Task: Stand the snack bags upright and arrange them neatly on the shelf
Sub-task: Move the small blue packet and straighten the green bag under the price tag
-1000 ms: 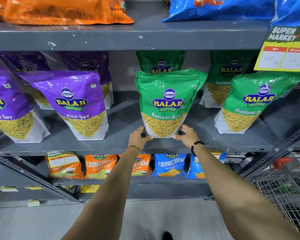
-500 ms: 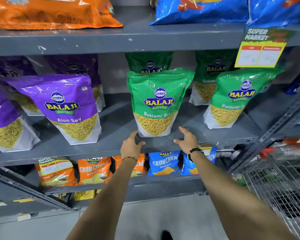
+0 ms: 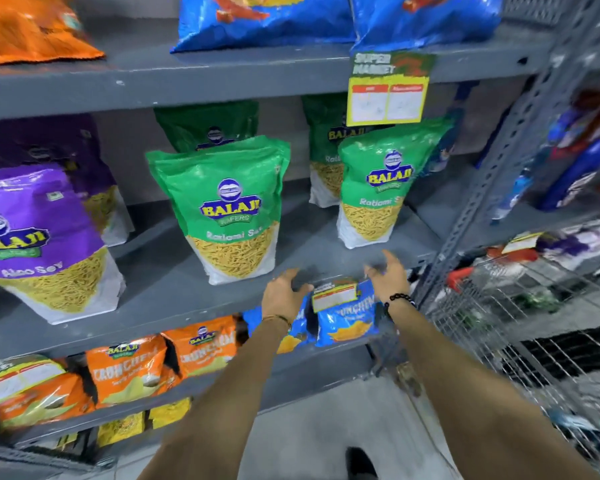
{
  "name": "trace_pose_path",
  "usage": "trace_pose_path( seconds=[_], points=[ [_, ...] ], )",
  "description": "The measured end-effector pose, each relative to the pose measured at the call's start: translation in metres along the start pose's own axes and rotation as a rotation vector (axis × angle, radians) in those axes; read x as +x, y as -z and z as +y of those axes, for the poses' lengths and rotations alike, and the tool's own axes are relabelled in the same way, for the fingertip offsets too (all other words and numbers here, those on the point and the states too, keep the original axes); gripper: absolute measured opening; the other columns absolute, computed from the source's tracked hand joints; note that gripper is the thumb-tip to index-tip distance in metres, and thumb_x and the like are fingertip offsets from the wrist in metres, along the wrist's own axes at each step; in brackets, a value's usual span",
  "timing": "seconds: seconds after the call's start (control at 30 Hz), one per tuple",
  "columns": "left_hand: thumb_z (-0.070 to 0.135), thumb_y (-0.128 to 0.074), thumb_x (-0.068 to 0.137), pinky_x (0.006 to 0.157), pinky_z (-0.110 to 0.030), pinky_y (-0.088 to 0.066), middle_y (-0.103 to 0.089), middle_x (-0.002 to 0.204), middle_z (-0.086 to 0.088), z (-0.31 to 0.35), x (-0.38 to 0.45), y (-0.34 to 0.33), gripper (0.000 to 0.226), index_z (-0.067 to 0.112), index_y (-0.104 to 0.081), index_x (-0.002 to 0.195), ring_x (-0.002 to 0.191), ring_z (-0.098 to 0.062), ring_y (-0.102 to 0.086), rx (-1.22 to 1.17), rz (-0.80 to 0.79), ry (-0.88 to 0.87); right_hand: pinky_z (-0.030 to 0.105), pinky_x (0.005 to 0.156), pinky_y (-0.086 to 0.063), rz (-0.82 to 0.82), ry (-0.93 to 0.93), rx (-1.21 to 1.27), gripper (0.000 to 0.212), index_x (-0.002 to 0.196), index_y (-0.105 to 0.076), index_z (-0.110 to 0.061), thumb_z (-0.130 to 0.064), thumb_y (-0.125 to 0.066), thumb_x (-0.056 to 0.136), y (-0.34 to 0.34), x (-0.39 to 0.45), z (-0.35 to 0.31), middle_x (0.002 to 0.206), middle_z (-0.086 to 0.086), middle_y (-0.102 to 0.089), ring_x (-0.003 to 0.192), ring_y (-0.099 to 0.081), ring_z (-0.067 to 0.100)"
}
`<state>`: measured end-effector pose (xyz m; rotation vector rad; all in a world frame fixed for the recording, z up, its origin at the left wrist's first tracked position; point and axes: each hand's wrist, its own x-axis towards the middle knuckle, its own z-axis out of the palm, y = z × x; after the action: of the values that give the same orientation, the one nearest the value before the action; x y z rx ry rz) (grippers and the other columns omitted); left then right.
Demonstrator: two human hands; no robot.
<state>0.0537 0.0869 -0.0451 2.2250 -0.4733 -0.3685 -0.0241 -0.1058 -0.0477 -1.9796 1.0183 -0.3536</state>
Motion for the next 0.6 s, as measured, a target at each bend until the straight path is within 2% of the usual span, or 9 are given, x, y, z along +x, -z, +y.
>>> trace_pose_path(
  seconds=[0.13, 0.2, 0.3, 0.37, 0.5, 0.6],
  points=[
    [0.028, -0.073, 0.078, 0.107, -0.035, -0.038, -0.052, 0.140, -0.012, 0.030, 0.031, -0.033, 0.067, 0.010, -0.045, 0.136, 0.129, -0.027, -0.047, -0.029, -0.010, 0.015, 0.045, 0.107, -0.035, -0.018, -0.032, 0.089, 0.078, 0.148, -0.022, -0.012, -0.018, -0.067, 0.084, 0.029, 0.046, 0.010, 0.152, 0.012, -0.033, 0.136, -0.036, 0.032],
    [0.030, -0.075, 0.075, 0.109, -0.037, -0.037, -0.049, 0.142, -0.012, 0.047, 0.048, -0.050, 0.076, 0.013, -0.040, 0.140, 0.132, -0.027, -0.043, -0.026, -0.012, 0.051, 0.044, 0.106, -0.036, -0.091, -0.026, 0.124, 0.086, 0.148, -0.019, -0.014, -0.014, -0.071, 0.080, 0.046, 0.074, 0.014, 0.154, 0.010, -0.030, 0.137, -0.035, 0.031],
    [0.030, -0.079, 0.071, 0.109, -0.038, -0.035, -0.045, 0.146, -0.011, 0.068, 0.069, -0.068, 0.087, 0.013, -0.033, 0.143, 0.135, -0.028, -0.040, -0.071, 0.004, 0.103, 0.043, 0.112, -0.031, -0.257, 0.004, 0.190, 0.094, 0.149, -0.015, -0.015, -0.006, -0.073, 0.076, 0.064, 0.107, 0.016, 0.157, 0.006, -0.023, 0.143, -0.025, 0.026],
    [0.029, -0.080, 0.068, 0.111, -0.040, -0.033, -0.043, 0.147, -0.010, 0.079, 0.077, -0.075, 0.090, 0.013, -0.033, 0.143, 0.136, -0.029, -0.039, -0.089, 0.040, 0.131, 0.037, 0.109, -0.030, -0.338, 0.032, 0.162, 0.098, 0.150, -0.014, -0.015, -0.005, -0.075, 0.074, 0.070, 0.122, 0.015, 0.156, 0.005, -0.025, 0.143, -0.025, 0.023],
    [0.027, -0.082, 0.066, 0.115, -0.051, -0.026, -0.046, 0.144, -0.012, 0.088, 0.087, -0.084, 0.089, 0.013, -0.036, 0.141, 0.138, -0.030, -0.034, -0.114, 0.099, 0.144, 0.025, 0.099, -0.033, -0.443, 0.119, 0.175, 0.095, 0.147, -0.024, -0.012, 0.001, -0.076, 0.069, 0.070, 0.139, 0.009, 0.153, 0.007, -0.033, 0.141, -0.030, 0.019],
    [0.029, -0.080, 0.068, 0.115, -0.052, -0.025, -0.048, 0.142, -0.011, 0.091, 0.090, -0.087, 0.085, 0.014, -0.036, 0.140, 0.137, -0.031, -0.035, -0.069, 0.118, 0.169, 0.032, 0.106, -0.032, -0.453, 0.167, 0.156, 0.088, 0.143, -0.033, -0.016, -0.005, -0.078, 0.068, 0.065, 0.144, 0.009, 0.148, 0.006, -0.041, 0.138, -0.035, 0.021]
  ],
)
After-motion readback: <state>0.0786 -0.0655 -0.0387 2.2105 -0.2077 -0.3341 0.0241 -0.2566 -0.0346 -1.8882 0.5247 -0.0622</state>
